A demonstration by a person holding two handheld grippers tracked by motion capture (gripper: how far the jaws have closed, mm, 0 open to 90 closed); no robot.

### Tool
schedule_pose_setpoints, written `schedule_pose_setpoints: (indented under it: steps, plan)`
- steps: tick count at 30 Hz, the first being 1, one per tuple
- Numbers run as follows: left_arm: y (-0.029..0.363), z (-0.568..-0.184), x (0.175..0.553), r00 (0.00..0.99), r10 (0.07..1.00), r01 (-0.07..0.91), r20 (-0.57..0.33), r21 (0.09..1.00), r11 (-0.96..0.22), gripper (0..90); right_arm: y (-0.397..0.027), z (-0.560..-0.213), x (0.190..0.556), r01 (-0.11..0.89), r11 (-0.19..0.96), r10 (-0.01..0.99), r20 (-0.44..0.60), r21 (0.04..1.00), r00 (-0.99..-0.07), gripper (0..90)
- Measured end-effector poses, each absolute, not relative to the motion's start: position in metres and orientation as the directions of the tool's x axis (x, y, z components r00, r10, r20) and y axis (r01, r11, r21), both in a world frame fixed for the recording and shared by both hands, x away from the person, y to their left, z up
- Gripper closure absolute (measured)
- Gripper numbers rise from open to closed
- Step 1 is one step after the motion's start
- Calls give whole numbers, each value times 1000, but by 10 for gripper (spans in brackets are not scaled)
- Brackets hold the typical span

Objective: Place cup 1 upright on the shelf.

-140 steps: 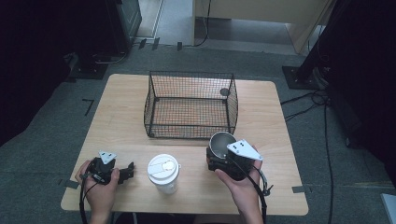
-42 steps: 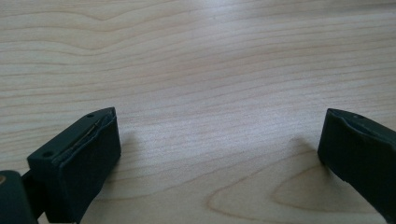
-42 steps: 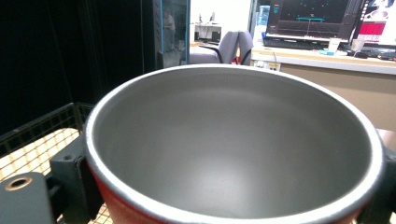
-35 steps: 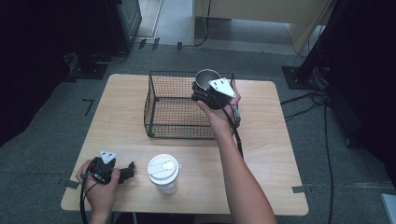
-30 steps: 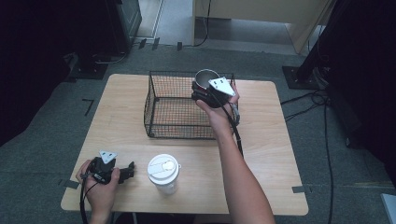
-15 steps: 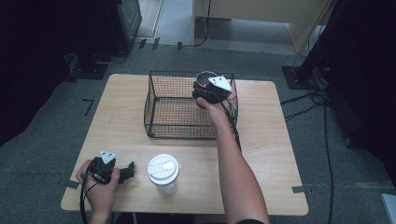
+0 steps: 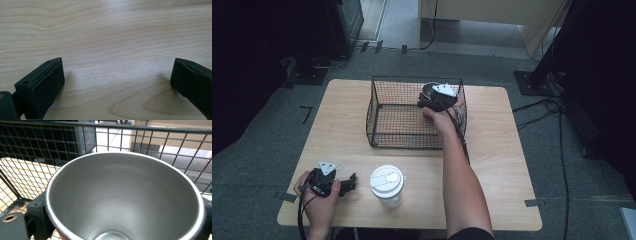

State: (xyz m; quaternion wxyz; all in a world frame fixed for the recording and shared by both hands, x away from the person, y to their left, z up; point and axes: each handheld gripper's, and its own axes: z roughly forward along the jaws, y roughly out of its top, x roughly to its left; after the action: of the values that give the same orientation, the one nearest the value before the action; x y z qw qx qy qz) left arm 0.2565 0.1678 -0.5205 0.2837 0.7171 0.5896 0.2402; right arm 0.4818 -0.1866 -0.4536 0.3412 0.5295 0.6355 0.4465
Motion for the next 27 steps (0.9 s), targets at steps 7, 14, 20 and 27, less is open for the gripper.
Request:
schedule_pose_setpoints:
  steps: [7,14,20,27]
  plan:
    - [168,-521,257,193,981,709,9,690,-146,0,-184,-453,483,400,18,981,61,916,-182,20]
    - [168,-521,257,194,981,709,9,690,-147,0,-184,-446,479,382,41,987,23,923,-162,0]
    - [168,-520,257,196,981,709,10,689,-149,0,-183,-437,476,354,38,980,34,934,-195,0]
    - [168,-520,257,195,981,709,9,690,-147,0,-183,-419,470,315,23,979,43,949,-202,0]
